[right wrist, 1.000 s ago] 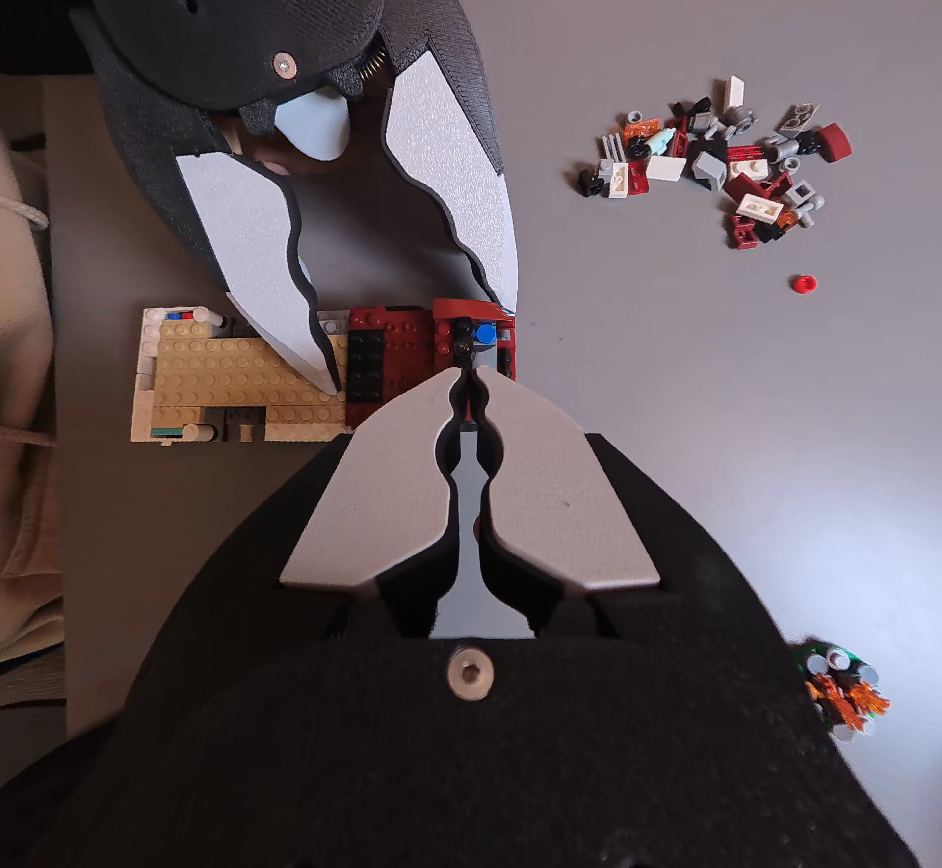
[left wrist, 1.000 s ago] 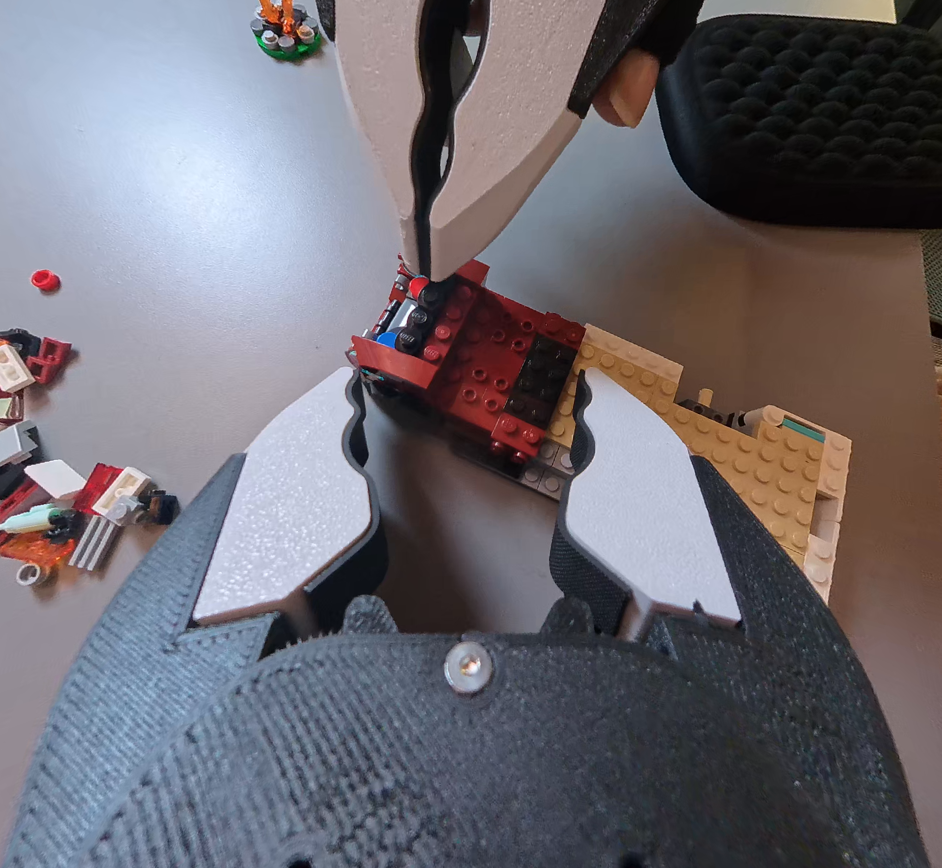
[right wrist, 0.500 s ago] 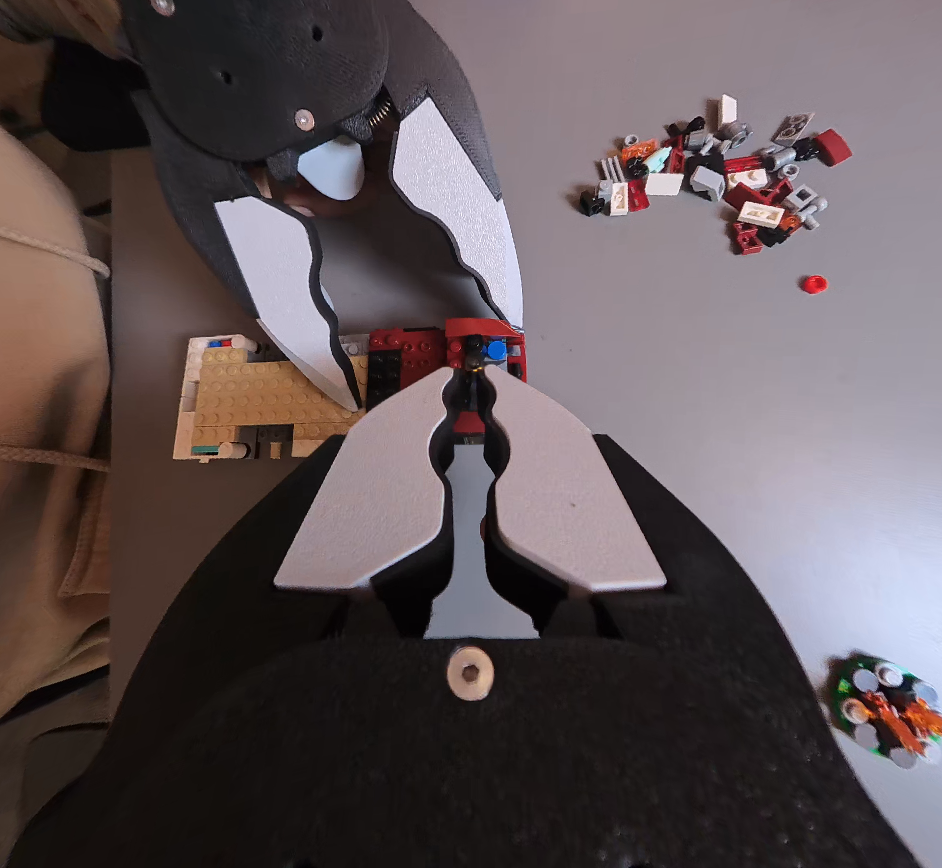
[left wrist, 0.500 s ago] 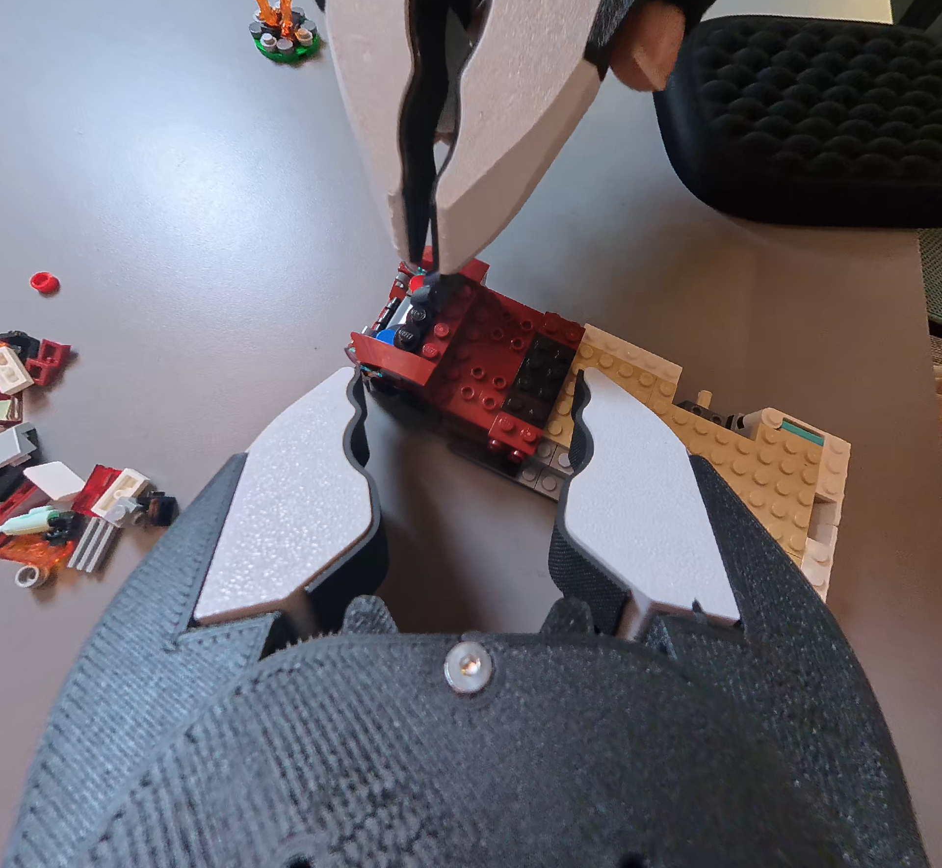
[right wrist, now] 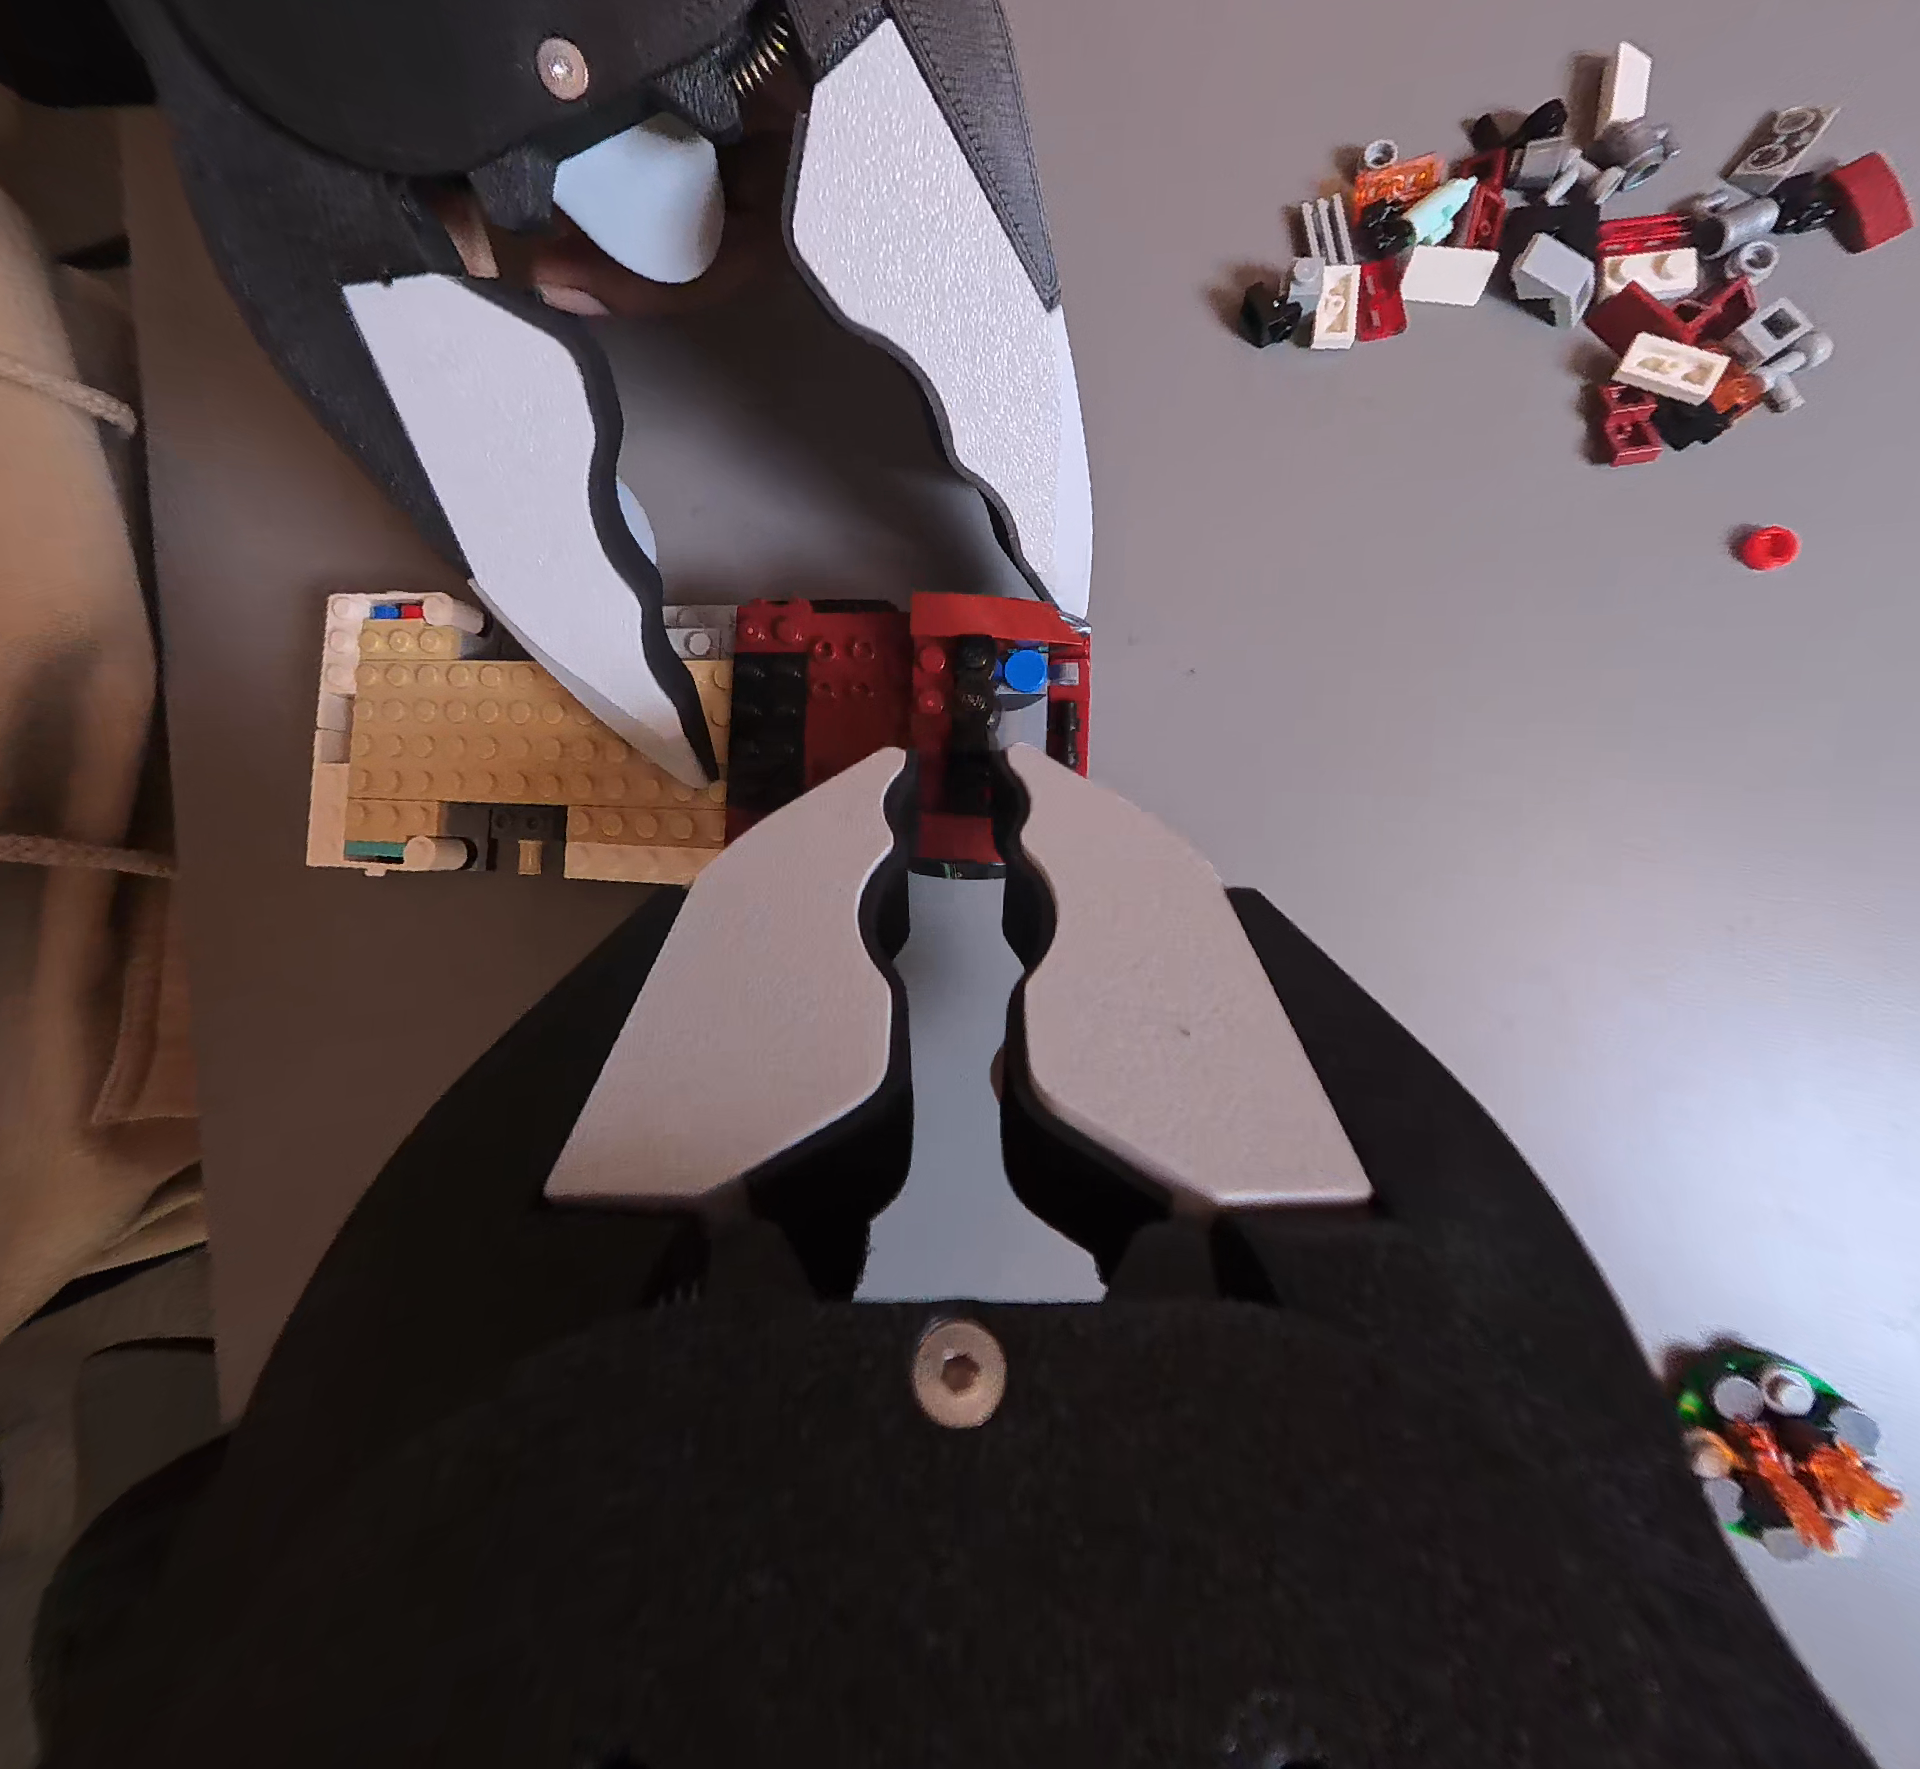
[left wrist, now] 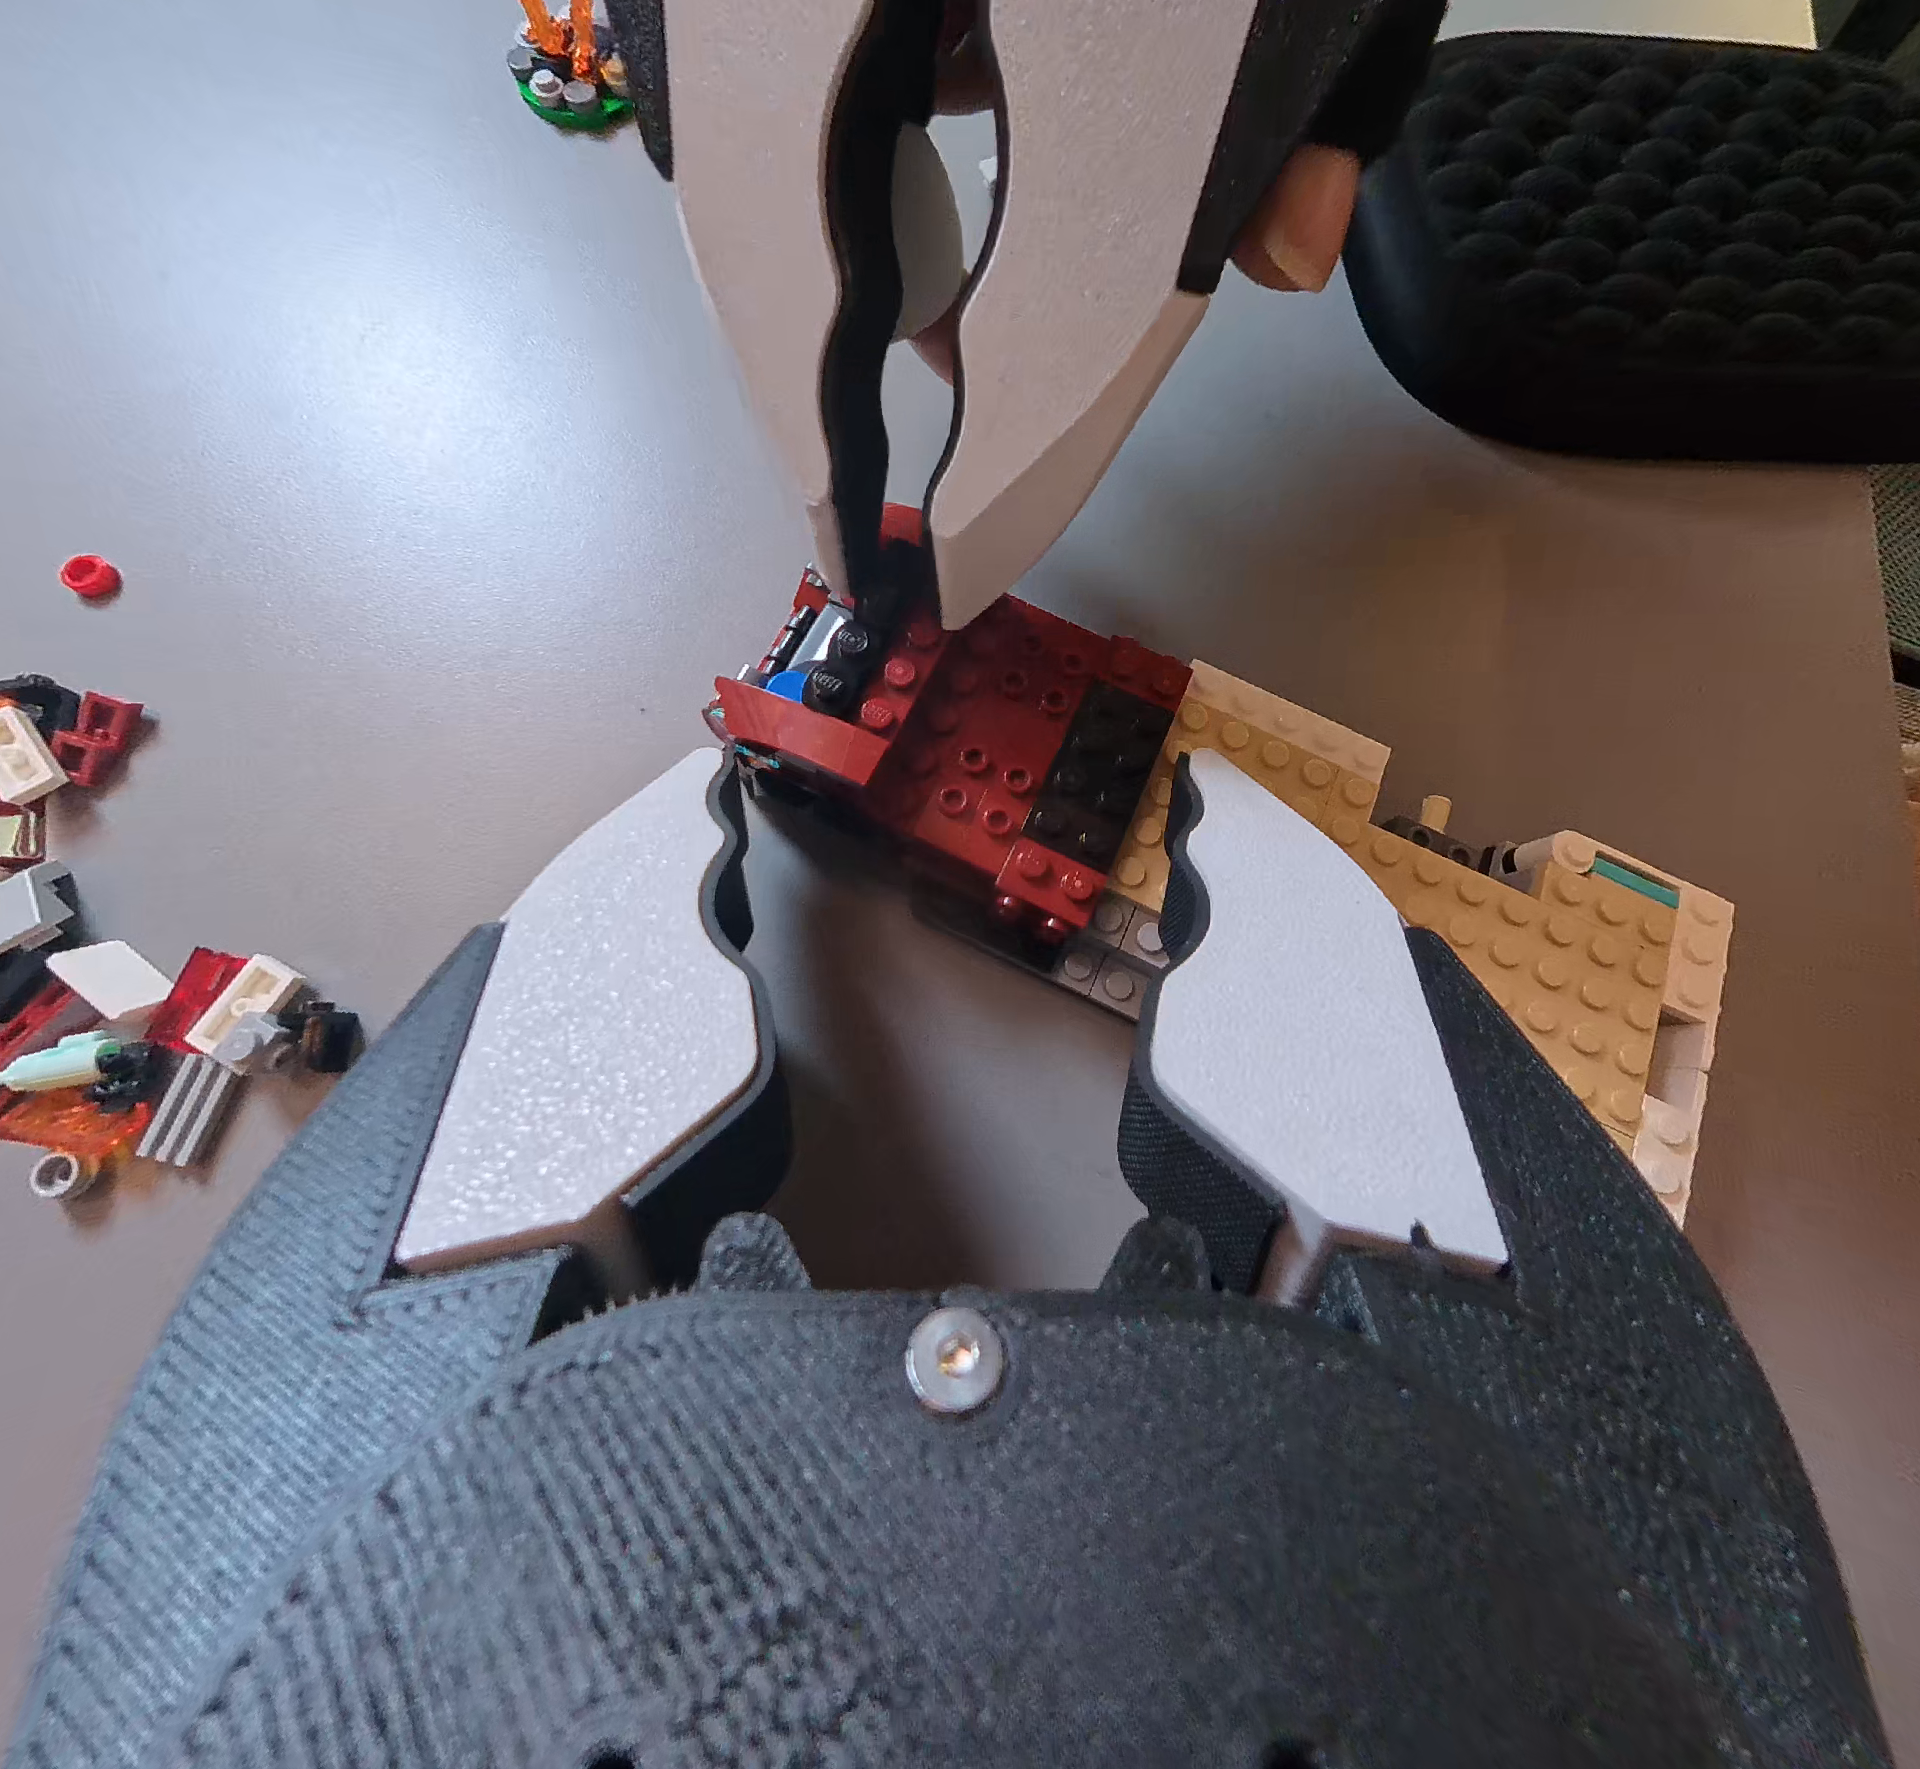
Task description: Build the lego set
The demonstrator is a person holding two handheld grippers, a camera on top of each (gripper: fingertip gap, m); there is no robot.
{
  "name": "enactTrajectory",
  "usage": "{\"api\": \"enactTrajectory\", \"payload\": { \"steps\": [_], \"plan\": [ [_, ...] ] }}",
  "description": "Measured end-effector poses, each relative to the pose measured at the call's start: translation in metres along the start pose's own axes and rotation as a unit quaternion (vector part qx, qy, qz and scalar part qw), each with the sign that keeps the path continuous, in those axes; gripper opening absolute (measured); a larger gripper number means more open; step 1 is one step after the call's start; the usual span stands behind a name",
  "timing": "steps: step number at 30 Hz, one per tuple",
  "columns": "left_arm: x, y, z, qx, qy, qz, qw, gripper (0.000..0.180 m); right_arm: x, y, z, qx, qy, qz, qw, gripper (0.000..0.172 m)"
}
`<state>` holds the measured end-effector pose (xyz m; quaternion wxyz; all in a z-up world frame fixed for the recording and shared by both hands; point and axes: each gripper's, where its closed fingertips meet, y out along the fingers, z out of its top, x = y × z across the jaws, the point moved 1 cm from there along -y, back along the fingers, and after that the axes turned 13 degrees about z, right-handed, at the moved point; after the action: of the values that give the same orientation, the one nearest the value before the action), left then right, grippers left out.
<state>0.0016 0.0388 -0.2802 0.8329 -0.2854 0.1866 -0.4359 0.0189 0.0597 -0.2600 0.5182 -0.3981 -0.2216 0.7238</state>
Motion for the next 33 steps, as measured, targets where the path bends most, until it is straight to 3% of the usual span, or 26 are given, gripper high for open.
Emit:
{"api": "enactTrajectory", "payload": {
  "steps": [14, 29, 33],
  "plan": [
    [0.001, 0.0, -0.001, 0.003, 0.001, -0.006, 1.0, 0.078, 0.002, 0.002, -0.001, -0.002, 0.127, 0.148, 0.981, 0.01],
    [0.001, -0.001, -0.001, 0.003, 0.002, -0.008, 1.0, 0.078, 0.001, -0.01, 0.005, 0.037, 0.112, 0.125, 0.985, 0.018],
    [0.0, -0.006, -0.004, 0.002, 0.006, -0.014, 1.0, 0.078, -0.004, -0.022, 0.004, 0.083, 0.095, 0.067, 0.99, 0.023]
  ]
}}
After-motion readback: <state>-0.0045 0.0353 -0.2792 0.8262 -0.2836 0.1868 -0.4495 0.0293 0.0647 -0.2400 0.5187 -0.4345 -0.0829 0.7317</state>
